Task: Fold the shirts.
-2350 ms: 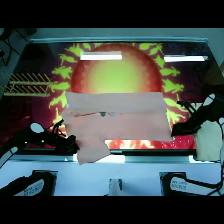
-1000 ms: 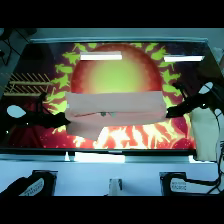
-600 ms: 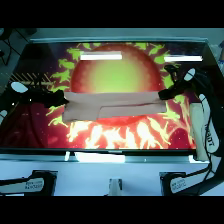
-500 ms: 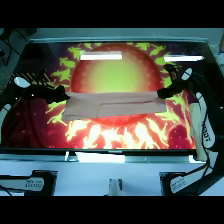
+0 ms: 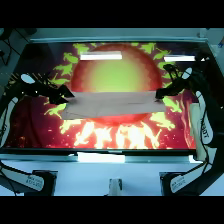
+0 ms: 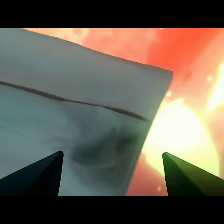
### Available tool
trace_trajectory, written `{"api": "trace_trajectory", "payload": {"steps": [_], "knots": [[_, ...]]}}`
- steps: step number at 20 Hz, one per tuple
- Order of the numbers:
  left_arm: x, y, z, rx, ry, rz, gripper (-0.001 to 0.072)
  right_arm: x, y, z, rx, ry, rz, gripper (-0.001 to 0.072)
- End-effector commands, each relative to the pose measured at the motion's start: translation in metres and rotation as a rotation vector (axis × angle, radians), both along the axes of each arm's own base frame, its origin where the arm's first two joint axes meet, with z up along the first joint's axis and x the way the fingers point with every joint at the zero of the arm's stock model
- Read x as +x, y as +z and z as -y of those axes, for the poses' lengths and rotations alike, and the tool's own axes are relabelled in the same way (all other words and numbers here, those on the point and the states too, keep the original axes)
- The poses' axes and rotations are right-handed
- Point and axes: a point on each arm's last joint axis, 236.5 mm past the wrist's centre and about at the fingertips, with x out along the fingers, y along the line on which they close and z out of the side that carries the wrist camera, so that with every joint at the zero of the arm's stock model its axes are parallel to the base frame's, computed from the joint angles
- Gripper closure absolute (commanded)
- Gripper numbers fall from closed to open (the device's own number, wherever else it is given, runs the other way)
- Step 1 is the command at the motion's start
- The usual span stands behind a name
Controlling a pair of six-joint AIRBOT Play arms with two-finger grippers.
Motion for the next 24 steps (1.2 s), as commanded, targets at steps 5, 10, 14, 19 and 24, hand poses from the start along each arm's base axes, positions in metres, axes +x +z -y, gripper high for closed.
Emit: {"api": "trace_trajectory", "payload": {"steps": [5, 10, 14, 19, 24], "knots": [[-0.007, 0.096, 0.013, 0.017, -0.081, 0.198, 0.0147, -0.027, -0.023, -0.001, 0.323, -0.137, -0.177, 0.0028], [-0.026, 0.148, 0.046, 0.028, -0.167, 0.329, 0.0178, -0.025, -0.043, -0.039, 0.4, -0.157, -0.239, 0.0046], [-0.037, 0.157, 0.073, 0.019, -0.228, 0.348, 0.018, -0.021, -0.045, -0.05, 0.402, -0.167, -0.236, 0.063], [-0.023, 0.123, 0.14, 0.003, -0.253, 0.397, 0.0672, -0.011, 0.018, -0.057, 0.414, -0.064, -0.085, 0.069], [-0.028, 0.051, 0.275, -0.243, -0.178, 0.267, 0.0672, -0.047, 0.124, -0.072, 0.397, 0.065, 0.018, 0.069]]}}
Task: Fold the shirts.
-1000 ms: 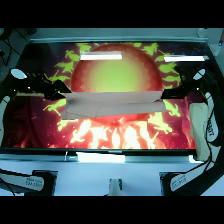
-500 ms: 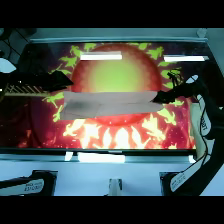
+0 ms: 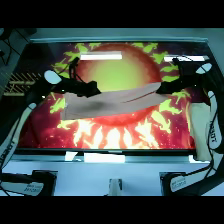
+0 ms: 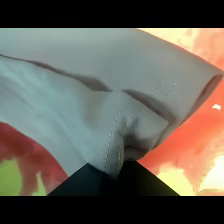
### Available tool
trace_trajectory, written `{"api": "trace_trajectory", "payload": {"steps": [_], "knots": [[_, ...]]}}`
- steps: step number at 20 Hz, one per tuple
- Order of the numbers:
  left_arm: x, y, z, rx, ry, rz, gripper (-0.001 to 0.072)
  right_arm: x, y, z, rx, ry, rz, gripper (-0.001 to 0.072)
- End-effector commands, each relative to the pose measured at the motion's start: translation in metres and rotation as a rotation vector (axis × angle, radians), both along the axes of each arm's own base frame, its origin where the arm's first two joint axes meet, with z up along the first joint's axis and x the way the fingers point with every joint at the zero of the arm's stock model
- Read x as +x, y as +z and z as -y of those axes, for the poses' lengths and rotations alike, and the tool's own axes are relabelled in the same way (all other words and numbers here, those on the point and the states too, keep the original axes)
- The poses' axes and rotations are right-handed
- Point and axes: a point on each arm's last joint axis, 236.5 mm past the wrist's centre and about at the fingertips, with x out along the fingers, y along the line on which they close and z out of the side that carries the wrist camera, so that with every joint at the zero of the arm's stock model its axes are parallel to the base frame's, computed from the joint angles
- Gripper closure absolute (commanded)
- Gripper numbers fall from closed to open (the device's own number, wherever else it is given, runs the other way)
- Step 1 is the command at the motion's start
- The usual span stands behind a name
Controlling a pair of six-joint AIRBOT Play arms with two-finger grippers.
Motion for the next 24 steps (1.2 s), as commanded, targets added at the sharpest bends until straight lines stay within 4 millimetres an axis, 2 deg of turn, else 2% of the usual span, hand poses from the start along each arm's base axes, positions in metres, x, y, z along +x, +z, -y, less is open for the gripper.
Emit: {"api": "trace_trajectory", "payload": {"steps": [1, 3, 5, 8, 10, 11, 12, 14, 16, 18, 20, 22, 24], "knots": [[-0.003, -0.047, 0.089, -0.182, 0.092, -0.128, 0.0672, -0.036, 0.072, -0.016, -0.007, 0.095, 0.078, 0.069], [-0.01, -0.072, 0.122, -0.249, 0.151, -0.217, 0.0672, -0.06, 0.107, -0.028, -0.018, 0.142, 0.11, 0.069], [-0.024, -0.089, 0.151, -0.292, 0.16, -0.265, 0.0672, -0.084, 0.135, -0.045, -0.025, 0.189, 0.137, 0.069], [-0.059, -0.103, 0.193, -0.339, 0.121, -0.343, 0.0672, -0.108, 0.159, -0.068, -0.027, 0.23, 0.16, 0.069], [-0.064, -0.112, 0.199, -0.33, 0.13, -0.35, 0.0673, -0.116, 0.164, -0.075, -0.038, 0.237, 0.158, 0.0689], [-0.059, -0.108, 0.194, -0.336, 0.128, -0.341, 0.0673, -0.118, 0.161, -0.074, -0.057, 0.242, 0.148, 0.0689], [-0.052, -0.096, 0.187, -0.345, 0.096, -0.303, 0.0673, -0.117, 0.156, -0.072, -0.095, 0.239, 0.143, 0.069], [-0.035, -0.054, 0.161, -0.367, -0.002, -0.182, 0.0675, -0.108, 0.151, -0.077, -0.139, 0.235, 0.165, 0.069], [-0.015, -0.005, 0.115, -0.311, -0.05, -0.026, 0.0675, -0.098, 0.146, -0.104, -0.114, 0.263, 0.198, 0.069], [0.009, 0.052, 0.051, -0.231, -0.012, 0.137, 0.0675, -0.082, 0.136, -0.141, -0.09, 0.291, 0.242, 0.069], [0.026, 0.117, -0.023, -0.169, 0.08, 0.29, 0.0674, -0.069, 0.122, -0.189, -0.026, 0.322, 0.268, 0.069], [0.021, 0.182, -0.09, -0.149, 0.167, 0.426, 0.0674, -0.059, 0.099, -0.238, 0.053, 0.321, 0.258, 0.0689], [0.0, 0.238, -0.139, -0.152, 0.248, 0.526, 0.0673, -0.052, 0.069, -0.285, 0.149, 0.295, 0.207, 0.0689]]}}
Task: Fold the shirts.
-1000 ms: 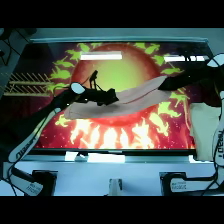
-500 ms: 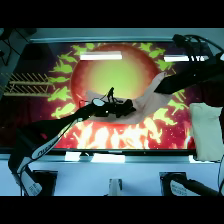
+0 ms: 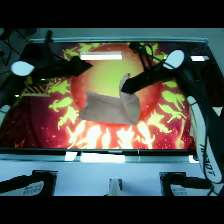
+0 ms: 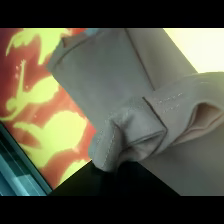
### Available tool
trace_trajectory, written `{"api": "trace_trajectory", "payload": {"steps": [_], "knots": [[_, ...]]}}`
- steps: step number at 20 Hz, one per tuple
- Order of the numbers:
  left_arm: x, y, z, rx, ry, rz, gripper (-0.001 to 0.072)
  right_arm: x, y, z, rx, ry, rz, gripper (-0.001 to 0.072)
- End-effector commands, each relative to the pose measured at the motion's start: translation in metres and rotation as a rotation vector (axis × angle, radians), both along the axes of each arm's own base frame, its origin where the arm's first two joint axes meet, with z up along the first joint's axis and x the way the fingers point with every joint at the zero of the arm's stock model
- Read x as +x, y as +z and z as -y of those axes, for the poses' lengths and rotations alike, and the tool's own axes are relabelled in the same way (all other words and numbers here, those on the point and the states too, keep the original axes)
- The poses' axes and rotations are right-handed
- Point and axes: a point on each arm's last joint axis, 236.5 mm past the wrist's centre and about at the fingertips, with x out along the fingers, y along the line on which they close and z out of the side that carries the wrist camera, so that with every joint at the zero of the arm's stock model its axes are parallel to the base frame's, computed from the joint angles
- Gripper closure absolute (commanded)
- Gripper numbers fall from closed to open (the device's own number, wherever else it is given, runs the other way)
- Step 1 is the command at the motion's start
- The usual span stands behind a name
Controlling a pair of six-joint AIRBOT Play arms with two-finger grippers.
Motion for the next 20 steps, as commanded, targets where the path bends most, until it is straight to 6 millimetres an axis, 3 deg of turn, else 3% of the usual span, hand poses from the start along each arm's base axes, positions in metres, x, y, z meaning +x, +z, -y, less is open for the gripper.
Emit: {"api": "trace_trajectory", "payload": {"steps": [1, 2, 3, 5, 7, 9, 11, 15, 16, 17, 20], "knots": [[-0.038, 0.09, -0.092, 0.057, 0.157, 0.179, 0.0674, 0.014, -0.043, -0.09, 0.176, -0.038, -0.075, 0.0688], [-0.051, 0.11, -0.104, 0.056, 0.186, 0.221, 0.0674, 0.015, -0.057, -0.11, 0.223, -0.054, -0.118, 0.0686], [-0.064, 0.126, -0.11, 0.053, 0.202, 0.254, 0.0674, 0.017, -0.068, -0.131, 0.279, -0.071, -0.145, 0.0592], [-0.086, 0.149, -0.112, 0.058, 0.209, 0.313, 0.0674, 0.018, -0.073, -0.157, 0.387, -0.074, -0.172, 0.0024], [-0.099, 0.156, -0.112, 0.079, 0.207, 0.341, 0.0673, 0.011, -0.069, -0.152, 0.41, -0.032, -0.207, 0.004], [-0.101, 0.153, -0.113, 0.106, 0.206, 0.34, 0.0673, 0.0, -0.069, -0.12, 0.339, 0.059, -0.226, 0.004], [-0.098, 0.148, -0.115, 0.125, 0.211, 0.333, 0.0673, -0.007, -0.083, -0.049, 0.137, 0.117, -0.233, 0.004], [-0.097, 0.147, -0.115, 0.127, 0.211, 0.33, 0.0673, -0.006, -0.12, 0.144, -0.33, -0.046, -0.349, 0.0061], [-0.097, 0.147, -0.115, 0.127, 0.21, 0.33, 0.0673, -0.011, -0.129, 0.168, -0.349, -0.102, -0.404, 0.0064], [-0.097, 0.147, -0.115, 0.127, 0.209, 0.33, 0.0673, -0.015, -0.139, 0.177, -0.323, -0.141, -0.446, 0.0065], [-0.097, 0.147, -0.115, 0.121, 0.212, 0.325, 0.0673, -0.02, -0.173, 0.151, -0.217, -0.165, -0.503, 0.0061]]}}
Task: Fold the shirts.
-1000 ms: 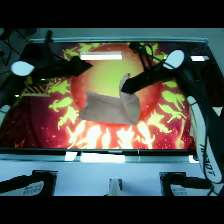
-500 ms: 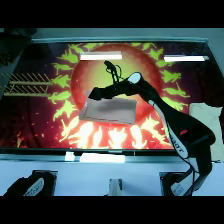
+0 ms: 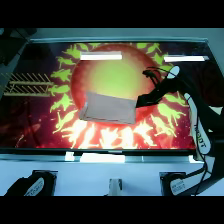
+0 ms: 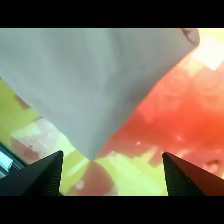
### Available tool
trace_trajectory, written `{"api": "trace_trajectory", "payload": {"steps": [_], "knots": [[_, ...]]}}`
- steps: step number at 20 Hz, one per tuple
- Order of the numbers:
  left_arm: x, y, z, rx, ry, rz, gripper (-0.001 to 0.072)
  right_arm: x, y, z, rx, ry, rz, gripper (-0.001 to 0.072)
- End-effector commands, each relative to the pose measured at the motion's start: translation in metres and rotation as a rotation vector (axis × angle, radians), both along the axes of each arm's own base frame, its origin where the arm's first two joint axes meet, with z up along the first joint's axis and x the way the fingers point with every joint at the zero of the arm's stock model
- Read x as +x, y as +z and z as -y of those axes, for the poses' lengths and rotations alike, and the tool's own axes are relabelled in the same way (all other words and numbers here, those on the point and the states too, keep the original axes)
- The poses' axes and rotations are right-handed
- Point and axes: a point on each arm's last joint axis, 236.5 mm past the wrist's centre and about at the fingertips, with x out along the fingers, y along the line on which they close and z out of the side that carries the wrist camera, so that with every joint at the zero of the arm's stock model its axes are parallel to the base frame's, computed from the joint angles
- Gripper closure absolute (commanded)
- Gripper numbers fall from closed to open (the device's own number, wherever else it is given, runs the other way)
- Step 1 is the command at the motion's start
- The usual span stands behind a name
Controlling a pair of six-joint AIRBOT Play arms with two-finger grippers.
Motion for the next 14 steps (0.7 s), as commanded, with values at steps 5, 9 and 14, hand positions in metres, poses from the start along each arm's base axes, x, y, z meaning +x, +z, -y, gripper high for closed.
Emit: {"api": "trace_trajectory", "payload": {"steps": [5, 9, 14], "knots": [[0.0, 0.0, 0.0, -0.017, 0.004, -0.015, 0.0672, 0.002, -0.058, -0.053, 0.163, -0.124, -0.107, 0.0062], [0.0, 0.0, 0.0, -0.017, 0.004, -0.015, 0.0673, 0.015, -0.068, -0.074, 0.186, -0.201, -0.095, 0.0439], [0.0, 0.0, 0.0, -0.016, 0.005, -0.014, 0.0672, 0.071, 0.012, -0.038, 0.29, -0.212, 0.151, 0.0689]]}}
